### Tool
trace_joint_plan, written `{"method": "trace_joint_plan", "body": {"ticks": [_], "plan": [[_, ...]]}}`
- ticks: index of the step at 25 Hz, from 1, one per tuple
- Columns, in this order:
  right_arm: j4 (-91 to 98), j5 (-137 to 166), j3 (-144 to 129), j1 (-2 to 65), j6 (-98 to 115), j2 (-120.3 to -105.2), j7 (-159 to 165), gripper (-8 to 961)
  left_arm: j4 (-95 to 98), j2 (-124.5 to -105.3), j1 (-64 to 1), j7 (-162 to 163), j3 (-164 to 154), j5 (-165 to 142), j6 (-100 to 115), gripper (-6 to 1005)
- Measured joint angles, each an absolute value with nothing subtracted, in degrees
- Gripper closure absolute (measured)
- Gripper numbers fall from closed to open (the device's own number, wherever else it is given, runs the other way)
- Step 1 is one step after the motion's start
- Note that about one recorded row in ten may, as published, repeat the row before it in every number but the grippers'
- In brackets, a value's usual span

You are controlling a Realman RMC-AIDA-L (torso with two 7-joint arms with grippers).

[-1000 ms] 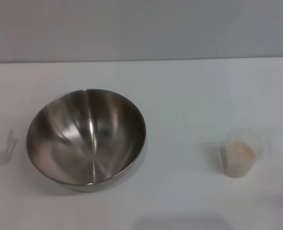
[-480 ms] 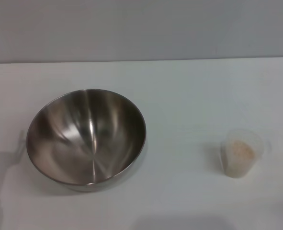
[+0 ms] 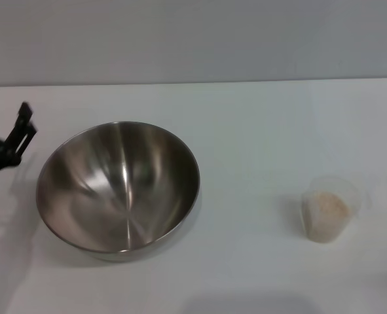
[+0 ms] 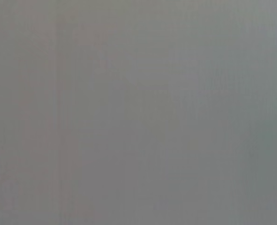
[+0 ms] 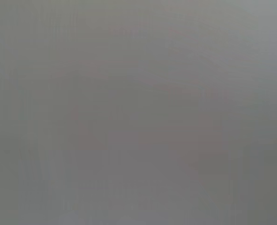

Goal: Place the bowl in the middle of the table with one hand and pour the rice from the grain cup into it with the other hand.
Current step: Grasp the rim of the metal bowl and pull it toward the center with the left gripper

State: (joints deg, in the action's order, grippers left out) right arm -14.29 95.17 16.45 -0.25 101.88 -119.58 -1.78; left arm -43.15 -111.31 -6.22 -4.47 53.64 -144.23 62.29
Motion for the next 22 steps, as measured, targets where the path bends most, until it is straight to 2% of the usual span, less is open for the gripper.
{"method": "trace_joint_plan", "body": {"ticks": [2,4,5,6,7,9,10,11,12,13,15,18,22], "plan": [[-14.08,95.07,16.66,-0.26,102.37,-119.60,-1.77,216,-51.30,-110.28,-4.76,-7.03,56.33,-145.78,53.51,165],[-14.03,95.04,16.81,-0.26,102.45,-119.60,-1.76,216,-51.30,-110.28,-4.76,-7.03,56.33,-145.78,53.51,165],[-14.01,95.02,17.00,-0.26,102.47,-119.61,-1.76,216,-64.68,-110.30,-1.49,-8.94,62.45,-151.11,37.22,165],[-13.98,95.01,17.22,-0.26,102.48,-119.61,-1.76,216,-64.68,-110.30,-1.49,-8.94,62.45,-151.11,37.22,165],[-13.95,95.00,17.37,-0.26,102.48,-119.61,-1.76,216,-74.89,-111.81,0.50,-9.05,67.43,-156.01,20.97,165],[-13.95,95.00,17.39,-0.25,102.39,-119.62,-1.76,216,-74.89,-111.81,0.50,-9.05,67.43,-156.01,20.97,165],[-13.93,95.00,17.40,-0.23,102.26,-119.62,-1.76,216,-79.15,-112.70,1.01,-9.07,69.58,-157.31,14.31,165],[-13.93,95.00,17.40,-0.21,102.17,-119.62,-1.76,216,-79.15,-112.70,1.01,-9.07,69.58,-157.31,14.31,165],[-13.92,95.00,17.40,-0.20,102.08,-119.62,-1.76,216,-87.06,-114.46,0.75,-9.11,73.40,-158.63,-0.26,165],[-13.91,95.00,17.40,-0.19,102.03,-119.62,-1.76,216,-90.50,-115.10,-0.17,-9.12,75.36,-158.67,-8.07,165],[-13.90,95.00,17.41,-0.18,101.98,-119.62,-1.76,216,-90.50,-115.10,-0.17,-9.12,75.36,-158.67,-8.07,166],[-13.85,95.00,17.41,-0.18,101.91,-119.62,-1.76,216,-99.98,-117.40,-3.97,-9.16,81.60,-158.45,-30.11,166],[-13.81,95.00,17.41,-0.39,101.89,-119.62,-1.76,216,-103.24,-117.96,-6.20,-9.08,84.50,-157.58,-39.92,166]]}}
